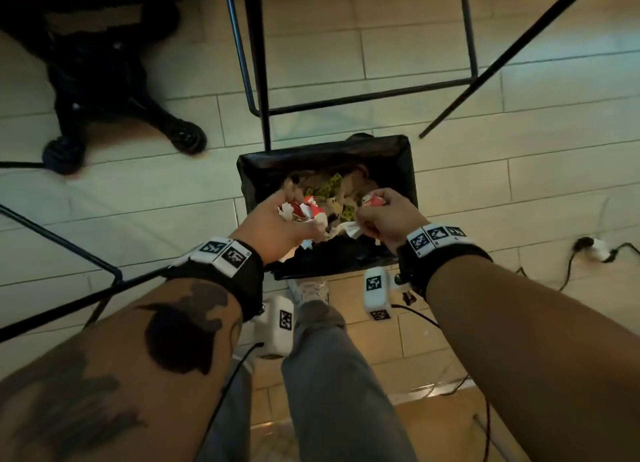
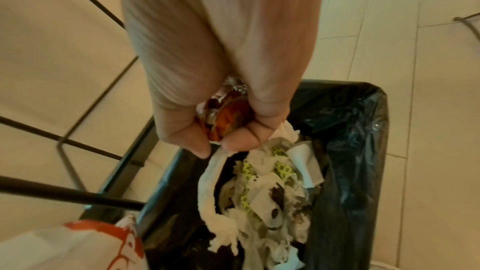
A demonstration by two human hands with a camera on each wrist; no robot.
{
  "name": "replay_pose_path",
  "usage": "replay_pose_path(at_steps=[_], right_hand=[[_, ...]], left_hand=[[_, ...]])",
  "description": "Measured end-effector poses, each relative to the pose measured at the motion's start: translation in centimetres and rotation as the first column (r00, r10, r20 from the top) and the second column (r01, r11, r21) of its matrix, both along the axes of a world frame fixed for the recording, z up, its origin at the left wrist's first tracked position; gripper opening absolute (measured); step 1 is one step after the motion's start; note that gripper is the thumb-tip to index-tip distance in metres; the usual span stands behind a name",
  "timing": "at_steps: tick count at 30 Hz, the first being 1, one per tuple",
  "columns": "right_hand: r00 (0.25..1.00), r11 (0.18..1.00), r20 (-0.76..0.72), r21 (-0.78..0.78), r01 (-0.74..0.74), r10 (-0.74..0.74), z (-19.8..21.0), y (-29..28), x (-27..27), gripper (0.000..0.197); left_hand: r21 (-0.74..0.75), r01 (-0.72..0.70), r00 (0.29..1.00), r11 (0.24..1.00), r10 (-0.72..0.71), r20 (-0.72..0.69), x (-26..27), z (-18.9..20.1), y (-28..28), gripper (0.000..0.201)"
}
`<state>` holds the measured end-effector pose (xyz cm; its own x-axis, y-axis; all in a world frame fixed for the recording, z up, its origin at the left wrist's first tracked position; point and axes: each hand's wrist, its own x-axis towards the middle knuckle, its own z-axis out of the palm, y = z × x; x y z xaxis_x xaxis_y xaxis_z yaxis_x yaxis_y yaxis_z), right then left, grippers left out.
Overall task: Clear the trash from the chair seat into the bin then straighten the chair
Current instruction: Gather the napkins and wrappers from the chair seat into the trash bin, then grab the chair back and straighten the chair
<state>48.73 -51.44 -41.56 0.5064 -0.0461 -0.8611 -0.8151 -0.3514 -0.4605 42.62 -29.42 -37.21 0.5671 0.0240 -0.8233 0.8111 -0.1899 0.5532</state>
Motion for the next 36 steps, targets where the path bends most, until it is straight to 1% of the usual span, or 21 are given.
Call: replay_pose_path(at_steps=[4,5,6,7,9,10,11,13,14,17,19,21,23,25,27,29,30,32,34,35,36], right_hand=[[0.995,0.997,-0.064,0.015,0.076,-0.075,-2.9,-0.8,-0.2,0.045],[0.994,0.995,-0.062,0.024,0.094,-0.093,-3.4,-0.9,-0.1,0.048],[0.992,0.993,-0.069,0.034,0.111,-0.108,-3.6,-0.9,-0.2,0.055],[0.990,0.991,-0.078,0.048,0.123,-0.119,-3.9,-1.0,-0.1,0.070],[0.982,0.988,-0.142,0.070,0.134,-0.124,-3.5,-0.9,0.2,0.117],[0.976,0.986,-0.179,0.086,0.139,-0.122,-3.0,-0.8,0.4,0.129],[0.970,0.982,-0.204,0.104,0.155,-0.131,-2.5,-0.8,0.6,0.131],[0.954,0.967,-0.226,0.117,0.226,-0.196,-1.5,-1.1,0.6,0.125],[0.945,0.957,-0.224,0.110,0.268,-0.239,-0.7,-1.2,0.4,0.118],[0.933,0.936,-0.176,0.105,0.335,-0.314,2.0,-1.7,-1.0,0.095],[0.942,0.949,-0.169,0.082,0.305,-0.289,4.0,-2.3,-2.6,0.083],[0.966,0.982,-0.188,0.015,0.186,-0.180,5.7,-3.4,-4.5,0.079],[0.978,0.999,-0.210,-0.053,0.006,-0.017,7.4,-4.3,-6.4,0.076],[0.962,0.982,-0.229,-0.078,-0.169,0.148,9.3,-4.8,-8.0,0.060],[0.920,0.941,-0.259,-0.087,-0.326,0.295,11.5,-4.9,-8.9,0.043],[0.843,0.865,-0.296,-0.093,-0.493,0.449,14.2,-4.3,-9.3,0.035],[0.789,0.803,-0.295,-0.103,-0.588,0.540,15.6,-3.7,-9.3,0.033],[0.651,0.640,-0.278,-0.141,-0.755,0.707,18.4,-2.2,-9.4,0.029],[0.512,0.479,-0.250,-0.182,-0.859,0.822,21.3,-0.5,-9.7,0.022],[0.455,0.413,-0.243,-0.205,-0.887,0.857,22.6,0.2,-10.0,0.020],[0.423,0.374,-0.227,-0.229,-0.899,0.877,23.7,0.9,-10.3,0.018]], left_hand=[[-0.038,-0.092,0.995,0.995,0.090,-0.049,-0.1,-3.0,-0.9,0.061],[-0.061,-0.115,0.992,0.992,0.112,-0.058,-0.1,-3.6,-1.0,0.071],[-0.087,-0.127,0.990,0.988,0.120,-0.074,-0.2,-4.1,-1.2,0.086],[-0.119,-0.123,0.990,0.985,0.113,-0.089,-0.3,-4.5,-1.3,0.104],[-0.159,-0.106,0.989,0.982,0.087,-0.121,-0.5,-4.8,-1.4,0.127],[-0.159,-0.098,0.988,0.982,0.077,-0.137,-0.5,-4.7,-1.4,0.135],[-0.150,-0.088,0.987,0.985,0.065,-0.148,-0.6,-4.7,-1.3,0.143],[-0.128,-0.079,0.986,0.989,0.058,-0.154,-0.9,-4.5,-0.9,0.152],[-0.126,-0.084,0.987,0.989,0.064,-0.150,-1.3,-4.2,-0.6,0.153],[-0.134,-0.110,0.990,0.985,0.096,-0.107,-2.4,-2.4,0.5,0.144],[-0.141,-0.102,0.993,0.985,0.093,-0.068,-3.6,0.0,1.3,0.135],[-0.141,-0.076,0.996,0.987,0.069,-0.057,-5.0,2.9,2.4,0.124],[-0.126,-0.048,0.997,0.991,0.041,-0.059,-6.8,6.2,3.7,0.107],[-0.061,-0.010,0.999,0.998,0.007,-0.054,-9.2,9.0,5.7,0.099],[0.015,0.024,0.999,1.000,-0.023,-0.048,-12.0,11.9,7.8,0.091],[0.080,0.051,0.998,0.996,-0.049,-0.030,-15.2,15.2,9.7,0.083],[0.112,0.060,0.998,0.992,-0.057,-0.029,-17.1,16.9,10.6,0.079],[0.160,0.072,0.997,0.984,-0.067,-0.041,-21.2,19.9,12.1,0.075],[0.198,0.083,0.995,0.977,-0.071,-0.067,-25.8,22.1,13.2,0.073],[0.198,0.077,0.994,0.977,-0.059,-0.096,-28.4,23.0,13.8,0.073],[0.195,0.063,0.992,0.979,-0.039,-0.122,-31.1,24.1,14.2,0.072]])
